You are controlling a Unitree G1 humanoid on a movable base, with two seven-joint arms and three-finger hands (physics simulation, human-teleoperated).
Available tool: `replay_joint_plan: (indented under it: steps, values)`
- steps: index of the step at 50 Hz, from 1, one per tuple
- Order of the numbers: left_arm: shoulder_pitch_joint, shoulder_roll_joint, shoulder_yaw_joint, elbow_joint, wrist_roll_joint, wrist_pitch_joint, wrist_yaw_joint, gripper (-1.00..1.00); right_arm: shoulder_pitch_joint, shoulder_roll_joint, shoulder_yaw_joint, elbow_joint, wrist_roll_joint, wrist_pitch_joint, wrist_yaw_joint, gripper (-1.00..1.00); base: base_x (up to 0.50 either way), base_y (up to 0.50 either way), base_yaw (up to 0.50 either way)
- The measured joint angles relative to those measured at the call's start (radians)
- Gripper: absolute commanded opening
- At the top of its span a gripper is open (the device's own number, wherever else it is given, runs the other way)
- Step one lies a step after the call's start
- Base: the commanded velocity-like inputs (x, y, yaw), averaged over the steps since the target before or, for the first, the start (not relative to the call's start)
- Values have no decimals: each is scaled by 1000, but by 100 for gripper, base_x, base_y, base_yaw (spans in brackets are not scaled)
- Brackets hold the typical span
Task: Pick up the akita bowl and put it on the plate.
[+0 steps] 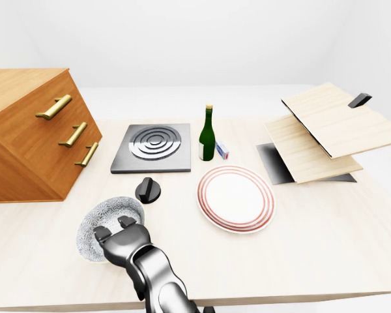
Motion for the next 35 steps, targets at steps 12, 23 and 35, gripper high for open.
replay_joint_plan:
  steps: [12, 23, 35]
  values:
    - [0, 0, 0, 0, -1, 0, -1, 100, -8, 7, -9, 25, 15, 0, 0, 96, 0, 0, 0]
    - [0, 0, 0, 0, -1, 0, -1, 100, -10, 11, -10, 37, 22, 0, 0, 96, 0, 0, 0]
    - [0, 0, 0, 0, -3, 0, -1, 100, -14, 15, -11, 57, 36, 0, 0, 96, 0, 0, 0]
